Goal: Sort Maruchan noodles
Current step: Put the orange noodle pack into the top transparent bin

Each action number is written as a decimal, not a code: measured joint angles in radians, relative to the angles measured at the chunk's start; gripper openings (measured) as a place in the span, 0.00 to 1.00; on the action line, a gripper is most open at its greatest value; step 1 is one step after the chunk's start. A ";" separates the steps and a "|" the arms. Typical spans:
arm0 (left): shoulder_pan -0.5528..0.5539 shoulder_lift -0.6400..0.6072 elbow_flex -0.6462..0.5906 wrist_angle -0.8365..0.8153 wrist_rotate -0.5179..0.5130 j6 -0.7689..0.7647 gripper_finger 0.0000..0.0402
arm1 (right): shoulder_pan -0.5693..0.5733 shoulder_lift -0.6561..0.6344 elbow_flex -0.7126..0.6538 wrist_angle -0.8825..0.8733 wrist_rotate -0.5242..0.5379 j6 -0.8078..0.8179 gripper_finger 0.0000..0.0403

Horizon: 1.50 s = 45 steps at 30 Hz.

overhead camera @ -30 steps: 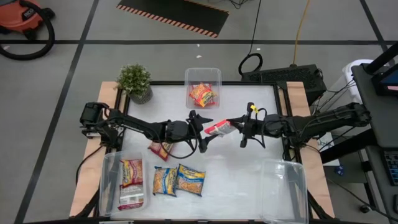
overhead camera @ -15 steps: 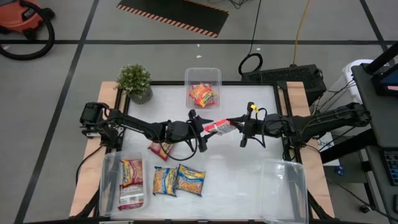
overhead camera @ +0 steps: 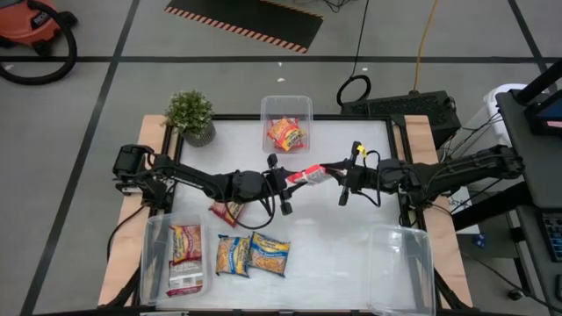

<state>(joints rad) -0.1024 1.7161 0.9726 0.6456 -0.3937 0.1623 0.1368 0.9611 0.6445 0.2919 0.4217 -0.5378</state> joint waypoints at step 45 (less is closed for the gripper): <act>0.363 -0.118 0.002 -0.289 -0.108 0.644 0.30 | 0.000 -0.369 -0.001 -0.409 0.135 0.167 0.35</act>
<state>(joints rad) 0.2608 1.5978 0.9741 0.3562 -0.5015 0.8067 0.1371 0.5919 0.6434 -0.1173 0.5571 -0.3712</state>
